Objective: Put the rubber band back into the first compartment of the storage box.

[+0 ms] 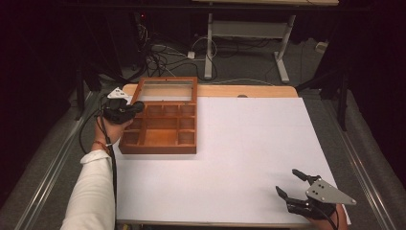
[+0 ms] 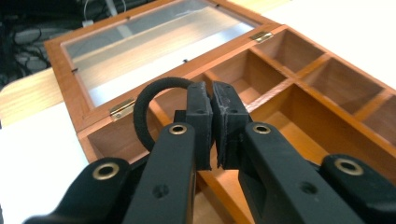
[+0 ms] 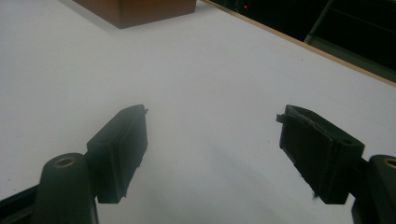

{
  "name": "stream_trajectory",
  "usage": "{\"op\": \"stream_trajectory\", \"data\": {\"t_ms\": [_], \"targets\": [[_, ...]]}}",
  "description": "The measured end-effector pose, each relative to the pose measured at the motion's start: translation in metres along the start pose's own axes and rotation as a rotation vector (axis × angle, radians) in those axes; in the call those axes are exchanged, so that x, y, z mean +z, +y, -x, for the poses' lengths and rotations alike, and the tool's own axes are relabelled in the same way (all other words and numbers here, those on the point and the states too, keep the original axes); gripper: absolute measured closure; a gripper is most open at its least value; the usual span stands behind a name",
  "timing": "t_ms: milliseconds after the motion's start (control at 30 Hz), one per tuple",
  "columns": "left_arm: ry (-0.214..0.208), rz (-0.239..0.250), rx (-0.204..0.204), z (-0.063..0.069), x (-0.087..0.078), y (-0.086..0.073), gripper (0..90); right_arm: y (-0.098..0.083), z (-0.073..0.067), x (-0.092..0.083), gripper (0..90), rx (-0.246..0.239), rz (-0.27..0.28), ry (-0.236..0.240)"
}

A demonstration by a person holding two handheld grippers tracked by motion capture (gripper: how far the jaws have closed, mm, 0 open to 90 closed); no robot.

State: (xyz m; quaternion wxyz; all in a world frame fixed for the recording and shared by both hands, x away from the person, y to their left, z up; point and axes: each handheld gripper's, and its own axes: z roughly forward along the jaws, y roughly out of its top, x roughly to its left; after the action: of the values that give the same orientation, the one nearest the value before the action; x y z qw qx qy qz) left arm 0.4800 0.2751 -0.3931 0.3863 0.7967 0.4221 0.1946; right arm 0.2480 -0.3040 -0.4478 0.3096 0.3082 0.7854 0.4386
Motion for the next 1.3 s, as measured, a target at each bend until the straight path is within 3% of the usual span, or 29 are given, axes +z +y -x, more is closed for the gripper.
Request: {"op": "stream_trajectory", "data": {"t_ms": [267, 567, 933, 1100, 1300], "targets": [[0.006, -0.046, -0.053, -0.015, 0.016, -0.001, 83.7, 0.0, -0.002, 0.001, 23.6, 0.001, -0.002, 0.004], [0.027, -0.106, -0.046, -0.016, 0.029, 0.001, 83.7, 0.0, -0.003, 0.001, 23.4, -0.002, 0.001, 0.018], [0.065, -0.132, -0.081, -0.022, 0.035, 0.001, 83.0, 0.0, -0.004, 0.002, 23.5, -0.003, 0.004, 0.032], [0.088, -0.135, -0.097, -0.023, 0.041, 0.0, 78.2, 0.0, -0.004, 0.002, 23.5, -0.005, 0.001, 0.034], [0.096, -0.136, -0.079, -0.019, 0.044, 0.002, 73.6, -0.001, -0.004, 0.002, 23.5, -0.002, -0.001, 0.035]]}}
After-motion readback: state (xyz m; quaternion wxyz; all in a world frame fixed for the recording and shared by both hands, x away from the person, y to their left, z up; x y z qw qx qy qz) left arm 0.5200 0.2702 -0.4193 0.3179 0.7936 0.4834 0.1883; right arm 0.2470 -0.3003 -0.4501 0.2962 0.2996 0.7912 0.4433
